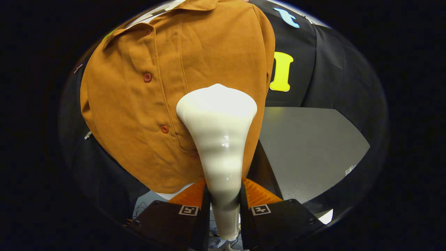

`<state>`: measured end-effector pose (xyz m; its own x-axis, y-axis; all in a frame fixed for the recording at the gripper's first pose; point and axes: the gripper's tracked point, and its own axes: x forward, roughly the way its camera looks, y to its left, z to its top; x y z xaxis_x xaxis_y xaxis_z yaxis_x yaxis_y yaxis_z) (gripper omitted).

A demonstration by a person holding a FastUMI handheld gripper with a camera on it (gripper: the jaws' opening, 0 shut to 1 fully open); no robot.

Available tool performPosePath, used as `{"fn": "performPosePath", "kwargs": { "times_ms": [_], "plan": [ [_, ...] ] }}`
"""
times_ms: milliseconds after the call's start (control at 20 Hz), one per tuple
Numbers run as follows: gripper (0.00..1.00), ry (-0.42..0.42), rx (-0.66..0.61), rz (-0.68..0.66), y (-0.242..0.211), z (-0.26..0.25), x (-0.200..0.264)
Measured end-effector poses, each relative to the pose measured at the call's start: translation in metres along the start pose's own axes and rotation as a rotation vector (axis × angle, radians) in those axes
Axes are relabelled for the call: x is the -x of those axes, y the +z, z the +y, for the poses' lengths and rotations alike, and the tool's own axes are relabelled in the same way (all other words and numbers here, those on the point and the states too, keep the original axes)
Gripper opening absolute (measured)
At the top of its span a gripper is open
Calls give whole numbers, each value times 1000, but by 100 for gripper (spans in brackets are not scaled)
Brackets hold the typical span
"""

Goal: Iron the clothes twice with a garment steamer, once on the left side and once on the right side.

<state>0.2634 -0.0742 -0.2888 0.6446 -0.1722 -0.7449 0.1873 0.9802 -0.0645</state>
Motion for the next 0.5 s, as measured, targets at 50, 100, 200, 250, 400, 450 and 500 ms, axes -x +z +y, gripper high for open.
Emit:
{"fn": "performPosePath", "kwargs": {
  "times_ms": [50,100,200,250,400,450,500],
  "plan": [
    [40,2,-4,14,-8,0,-4],
    [40,4,-7,29,-15,1,-6],
    [40,5,-10,58,-25,-2,-10],
    [40,7,-14,68,-32,-3,-12],
    [40,8,-25,90,-44,-6,-10],
    [40,6,-30,94,-45,-8,-8],
    [40,1,-36,92,-45,-10,-4]
  ]
}}
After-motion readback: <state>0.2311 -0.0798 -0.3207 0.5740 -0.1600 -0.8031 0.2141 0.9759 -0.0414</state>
